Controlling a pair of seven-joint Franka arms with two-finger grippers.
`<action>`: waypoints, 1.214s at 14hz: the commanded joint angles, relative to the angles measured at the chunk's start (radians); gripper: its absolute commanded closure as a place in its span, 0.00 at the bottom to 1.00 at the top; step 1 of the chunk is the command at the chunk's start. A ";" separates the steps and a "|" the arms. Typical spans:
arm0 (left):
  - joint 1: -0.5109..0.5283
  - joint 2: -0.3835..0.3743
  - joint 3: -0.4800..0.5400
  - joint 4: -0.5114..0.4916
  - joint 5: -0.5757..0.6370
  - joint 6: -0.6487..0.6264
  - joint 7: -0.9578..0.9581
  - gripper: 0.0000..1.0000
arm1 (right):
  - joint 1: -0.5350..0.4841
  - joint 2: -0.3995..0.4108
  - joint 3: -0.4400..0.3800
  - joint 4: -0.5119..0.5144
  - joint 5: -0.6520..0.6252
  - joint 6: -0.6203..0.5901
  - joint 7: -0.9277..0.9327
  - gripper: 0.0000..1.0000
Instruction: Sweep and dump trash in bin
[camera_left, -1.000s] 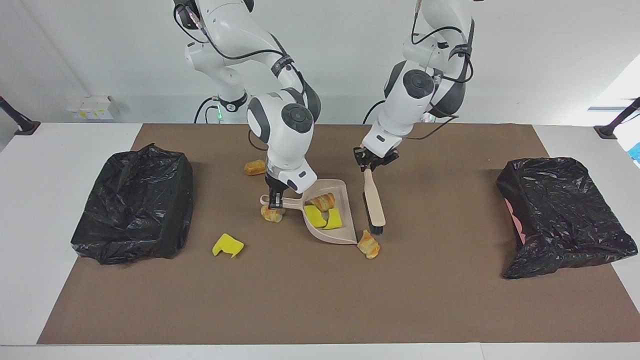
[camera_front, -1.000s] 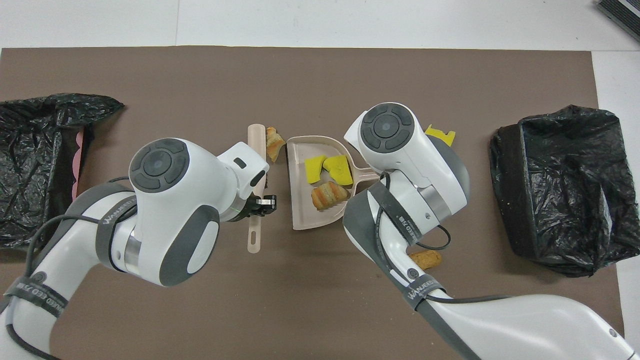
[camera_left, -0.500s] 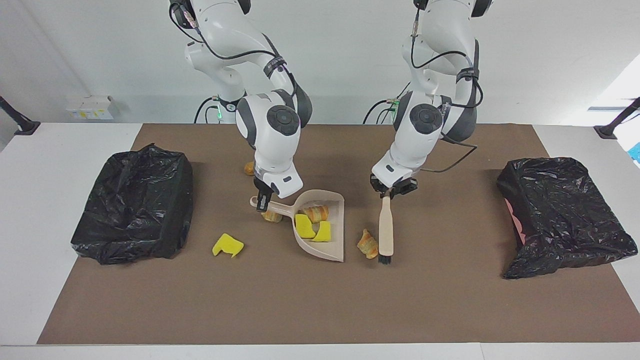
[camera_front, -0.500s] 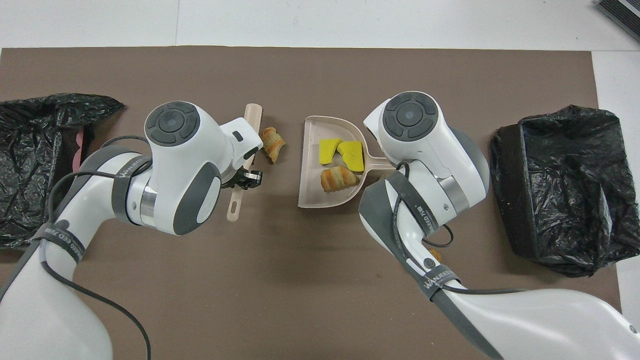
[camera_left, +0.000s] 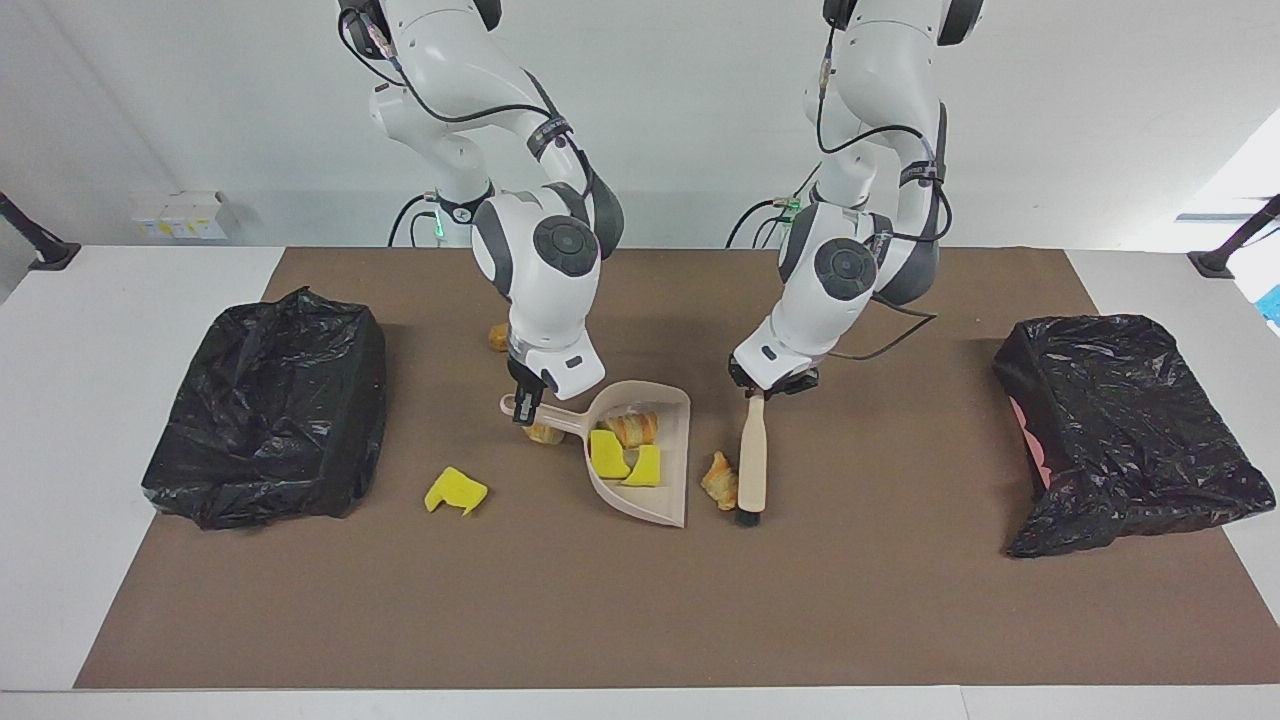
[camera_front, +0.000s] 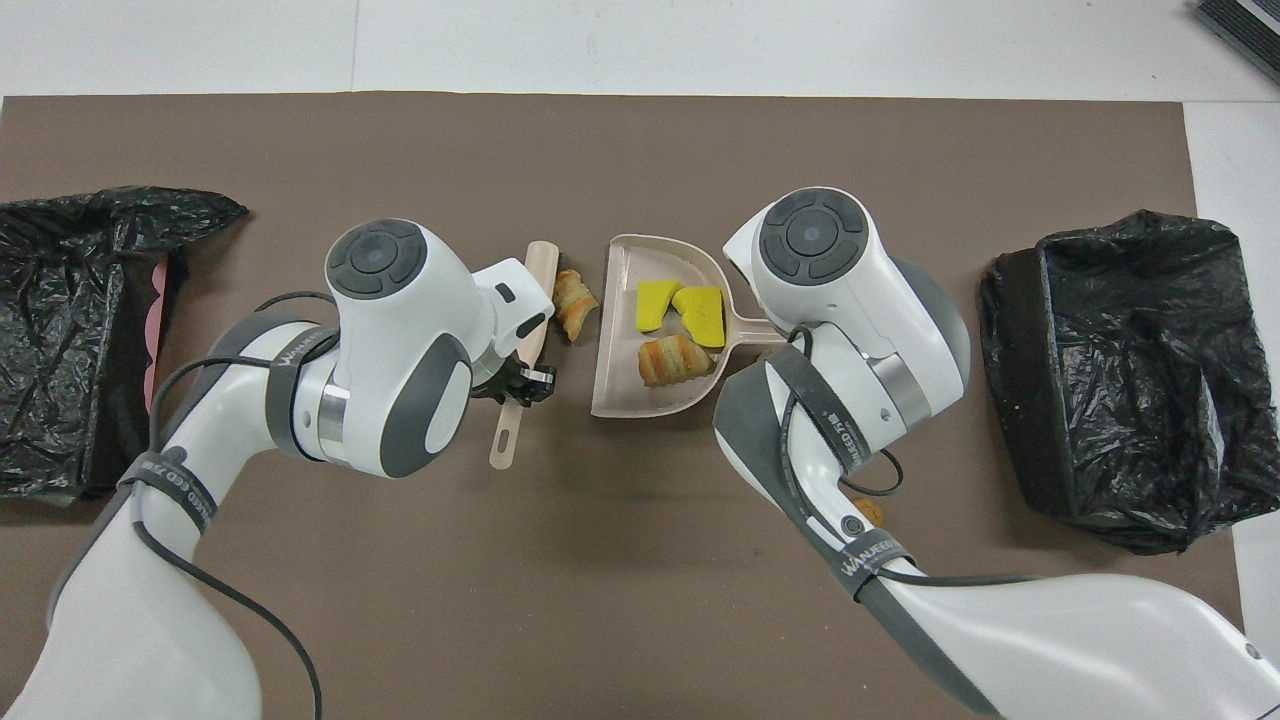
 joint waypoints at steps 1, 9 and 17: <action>-0.114 -0.063 0.012 -0.061 -0.072 -0.001 -0.055 1.00 | -0.003 -0.016 0.010 -0.036 -0.003 0.023 -0.007 1.00; -0.089 -0.081 0.033 -0.060 -0.134 -0.045 -0.260 1.00 | -0.015 -0.015 0.024 -0.022 -0.001 0.038 -0.053 1.00; 0.006 -0.150 0.033 -0.093 -0.009 -0.222 -0.393 1.00 | -0.169 -0.036 0.022 0.045 0.178 0.062 -0.315 1.00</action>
